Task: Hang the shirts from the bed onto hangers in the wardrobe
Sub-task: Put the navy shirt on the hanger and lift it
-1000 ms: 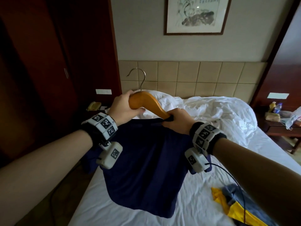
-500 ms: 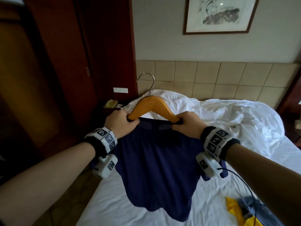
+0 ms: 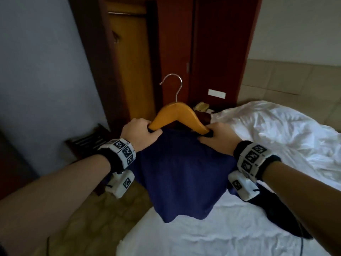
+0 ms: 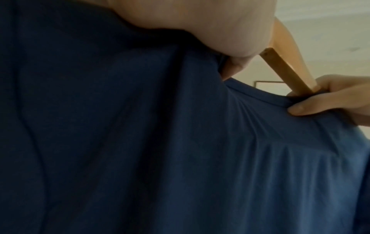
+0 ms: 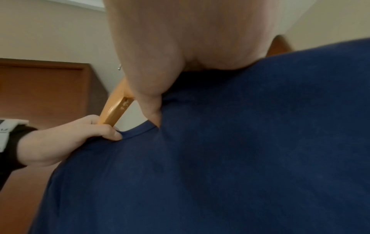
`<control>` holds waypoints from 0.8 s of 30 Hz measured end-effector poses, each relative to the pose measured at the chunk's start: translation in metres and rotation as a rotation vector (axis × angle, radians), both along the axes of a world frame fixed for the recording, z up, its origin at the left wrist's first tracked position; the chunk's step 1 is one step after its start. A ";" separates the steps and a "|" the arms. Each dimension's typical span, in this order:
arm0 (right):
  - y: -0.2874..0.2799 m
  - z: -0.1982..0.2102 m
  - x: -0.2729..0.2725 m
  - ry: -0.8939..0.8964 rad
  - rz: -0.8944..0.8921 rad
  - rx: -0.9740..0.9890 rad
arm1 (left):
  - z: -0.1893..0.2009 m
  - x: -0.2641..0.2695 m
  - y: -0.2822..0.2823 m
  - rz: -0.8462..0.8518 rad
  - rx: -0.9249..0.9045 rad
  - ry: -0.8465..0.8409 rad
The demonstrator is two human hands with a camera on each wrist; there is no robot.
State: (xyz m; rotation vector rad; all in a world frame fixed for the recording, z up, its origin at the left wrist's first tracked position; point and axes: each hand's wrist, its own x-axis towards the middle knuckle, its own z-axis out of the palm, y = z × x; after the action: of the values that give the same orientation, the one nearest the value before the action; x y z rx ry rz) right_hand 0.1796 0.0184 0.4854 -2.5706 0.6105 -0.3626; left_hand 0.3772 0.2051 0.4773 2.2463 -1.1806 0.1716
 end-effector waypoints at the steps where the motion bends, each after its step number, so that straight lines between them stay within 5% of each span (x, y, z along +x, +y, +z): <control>1: 0.015 0.006 0.018 0.008 0.033 -0.004 | 0.001 0.013 0.020 0.034 -0.009 0.000; 7: 0.136 0.041 0.143 -0.072 0.272 -0.018 | 0.017 0.102 0.169 0.237 -0.115 -0.009; 14: 0.338 0.017 0.312 -0.103 0.521 0.011 | 0.017 0.193 0.406 0.576 0.002 -0.070; 24: 0.679 0.029 0.478 -0.032 1.092 0.026 | 0.026 0.212 0.744 1.227 0.071 -0.077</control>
State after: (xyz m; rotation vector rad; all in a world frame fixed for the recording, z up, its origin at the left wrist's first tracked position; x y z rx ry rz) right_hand 0.6576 0.6972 0.5144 -2.4373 -0.7983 -0.0058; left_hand 0.5889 0.9491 0.5036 2.7202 0.3163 0.6795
